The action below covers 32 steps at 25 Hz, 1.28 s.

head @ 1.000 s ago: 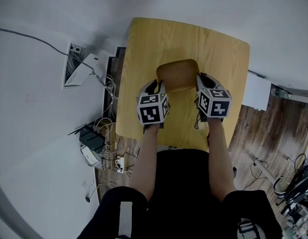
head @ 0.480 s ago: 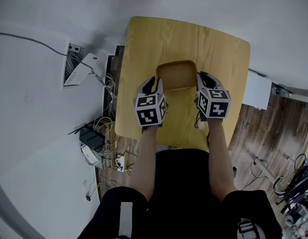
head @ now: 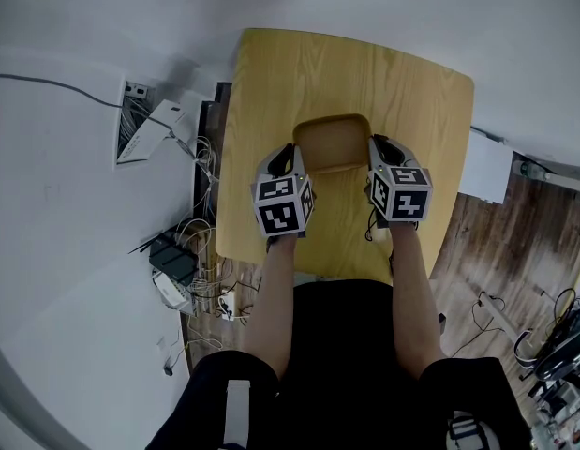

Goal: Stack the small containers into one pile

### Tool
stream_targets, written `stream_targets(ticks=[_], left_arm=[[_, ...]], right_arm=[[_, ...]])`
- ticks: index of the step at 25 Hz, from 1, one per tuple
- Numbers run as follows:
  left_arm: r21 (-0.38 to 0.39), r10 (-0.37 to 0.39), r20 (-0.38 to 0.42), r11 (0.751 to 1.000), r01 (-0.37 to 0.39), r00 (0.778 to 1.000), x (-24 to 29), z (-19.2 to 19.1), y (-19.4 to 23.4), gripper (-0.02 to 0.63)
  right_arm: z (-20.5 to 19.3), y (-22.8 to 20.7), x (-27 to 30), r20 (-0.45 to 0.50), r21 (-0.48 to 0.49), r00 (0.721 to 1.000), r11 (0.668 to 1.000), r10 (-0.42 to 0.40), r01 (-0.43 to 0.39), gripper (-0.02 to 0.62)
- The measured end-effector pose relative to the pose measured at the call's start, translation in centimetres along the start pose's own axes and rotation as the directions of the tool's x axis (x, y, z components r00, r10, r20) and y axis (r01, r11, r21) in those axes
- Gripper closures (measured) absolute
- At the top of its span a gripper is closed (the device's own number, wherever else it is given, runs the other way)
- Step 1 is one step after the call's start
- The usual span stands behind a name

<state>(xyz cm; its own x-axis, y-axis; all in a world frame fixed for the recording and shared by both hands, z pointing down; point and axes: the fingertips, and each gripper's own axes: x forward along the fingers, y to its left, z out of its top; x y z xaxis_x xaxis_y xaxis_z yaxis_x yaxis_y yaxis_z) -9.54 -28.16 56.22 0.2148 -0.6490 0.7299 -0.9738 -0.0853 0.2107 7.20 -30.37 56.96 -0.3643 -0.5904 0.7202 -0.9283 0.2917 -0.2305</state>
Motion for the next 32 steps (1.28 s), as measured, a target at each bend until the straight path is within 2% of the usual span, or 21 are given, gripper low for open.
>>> stream_targets(ticks=[5,8,14,19,23,32], left_arm=[[-0.006,-0.001,0.016,1.0,0.001,1.0,0.0,0.3,0.1,0.591],[-0.005,-0.011,0.05,1.0,0.011,0.999,-0.5,0.9,-0.1,0.606],[-0.004,-0.043,0.122,0.999,0.044,0.992,-2.3,2.4,-0.8,0.606],[0.027,-0.076,0.185,0.997,0.073,0.98,-4.7,4.3,-1.9,0.606],[0.058,-0.111,0.236,0.993,0.1,0.965,-6.8,5.8,-3.0,0.606],[0.111,-0.213,0.319,0.976,0.187,0.923,-9.8,8.7,-5.9,0.606]], right_arm=[[0.0,0.0,-0.1,0.002,0.001,1.0,1.0,-0.003,0.003,0.562],[0.6,-0.1,-0.9,0.027,-0.005,1.0,1.0,-0.017,0.017,0.586],[2.4,0.3,-3.2,0.096,-0.017,0.995,0.999,-0.027,0.028,0.588],[3.7,1.6,-5.9,0.173,-0.029,0.985,0.999,-0.021,0.027,0.588],[5.5,2.6,-8.5,0.259,-0.043,0.966,0.999,-0.02,0.033,0.589],[8.4,4.1,-14.2,0.438,-0.059,0.899,0.997,-0.017,0.048,0.589]])
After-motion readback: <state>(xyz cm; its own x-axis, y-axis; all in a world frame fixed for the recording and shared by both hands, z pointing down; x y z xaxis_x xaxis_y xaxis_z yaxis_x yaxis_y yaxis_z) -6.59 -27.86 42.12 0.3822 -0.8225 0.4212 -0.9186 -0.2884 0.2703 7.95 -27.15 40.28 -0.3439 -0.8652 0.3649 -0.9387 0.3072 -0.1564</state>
